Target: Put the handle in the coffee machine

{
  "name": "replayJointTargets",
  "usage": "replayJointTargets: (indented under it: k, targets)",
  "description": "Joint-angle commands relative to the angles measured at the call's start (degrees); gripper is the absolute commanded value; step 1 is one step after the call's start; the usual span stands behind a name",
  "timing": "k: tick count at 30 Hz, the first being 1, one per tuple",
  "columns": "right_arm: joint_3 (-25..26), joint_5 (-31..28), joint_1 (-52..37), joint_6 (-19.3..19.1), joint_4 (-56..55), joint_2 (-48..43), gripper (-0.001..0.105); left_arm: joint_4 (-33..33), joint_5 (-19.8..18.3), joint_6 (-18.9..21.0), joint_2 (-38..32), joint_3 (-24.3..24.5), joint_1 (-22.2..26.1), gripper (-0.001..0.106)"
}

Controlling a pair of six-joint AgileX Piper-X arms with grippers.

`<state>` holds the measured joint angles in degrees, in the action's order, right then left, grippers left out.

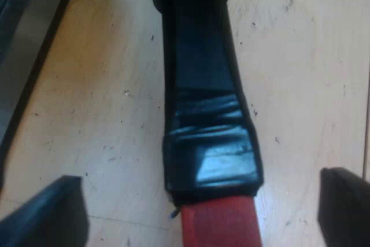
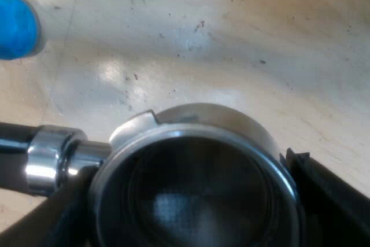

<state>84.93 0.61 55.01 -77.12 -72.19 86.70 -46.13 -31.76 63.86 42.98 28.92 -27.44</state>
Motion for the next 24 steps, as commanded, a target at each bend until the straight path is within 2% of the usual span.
replayJointTargets:
  k: [1,4,5,6,24]
  targets:
    - [1.0,0.66,-0.15,0.19,-0.14,-1.23,0.0,0.01,0.16,0.03,0.07,-0.44,-0.39,0.067]
    - [1.0,0.66,-0.15,0.38,-0.14,-1.23,0.0,0.01,0.31,0.03,0.07,-0.62,-0.39,0.064]
    - [1.0,0.66,-0.15,0.49,-0.14,-1.23,0.0,0.01,1.4,0.03,0.07,-1.28,-0.39,0.052]
    - [1.0,0.66,-0.15,0.59,-0.14,-1.23,0.0,0.01,1.53,0.03,0.07,-1.74,-0.39,0.047]
    - [1.0,0.66,-0.15,1.04,-0.14,-1.23,0.0,2.78,-0.29,0.13,0.07,-1.74,-0.39,0.046]
